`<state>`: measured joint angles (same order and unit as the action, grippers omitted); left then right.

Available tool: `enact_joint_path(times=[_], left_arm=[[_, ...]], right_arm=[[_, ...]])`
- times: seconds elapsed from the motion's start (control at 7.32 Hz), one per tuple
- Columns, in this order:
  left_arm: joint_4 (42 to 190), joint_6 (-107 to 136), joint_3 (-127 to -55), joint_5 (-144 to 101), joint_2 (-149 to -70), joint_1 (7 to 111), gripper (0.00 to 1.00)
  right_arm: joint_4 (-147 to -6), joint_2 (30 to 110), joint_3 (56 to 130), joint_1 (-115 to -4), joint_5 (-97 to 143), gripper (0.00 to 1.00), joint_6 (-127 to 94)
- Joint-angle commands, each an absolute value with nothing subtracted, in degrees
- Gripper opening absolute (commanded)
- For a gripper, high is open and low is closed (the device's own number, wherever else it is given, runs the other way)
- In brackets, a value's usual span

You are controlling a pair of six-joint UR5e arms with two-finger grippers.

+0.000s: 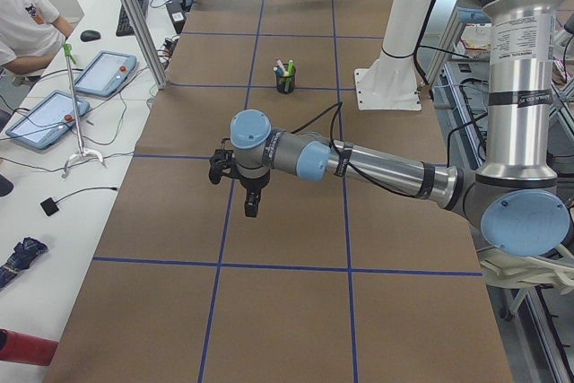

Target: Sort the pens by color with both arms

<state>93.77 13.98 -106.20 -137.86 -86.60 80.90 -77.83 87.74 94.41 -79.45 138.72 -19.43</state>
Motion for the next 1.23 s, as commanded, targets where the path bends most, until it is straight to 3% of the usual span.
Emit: enact_joint_path(times=[0.0,0.55,0.82,1.09], left_arm=[[93.9,16.2,-106.3,-138.0,-86.9,80.9,1.00],[93.8,16.4,-105.7,-138.3,-86.8,80.8,1.00],[93.7,16.4,-105.6,-138.4,-86.9,80.5,1.00],[93.7,16.4,-104.9,-138.4,-87.0,80.4,1.00]], right_arm=[[-77.3,87.7,96.8,-78.4,139.1,1.00,-20.0],[-77.7,83.8,109.8,-62.7,133.2,1.00,-43.7],[-79.4,75.2,110.0,-54.4,131.0,0.99,-57.7],[-96.2,60.1,110.0,-46.1,122.0,0.99,-62.4]])
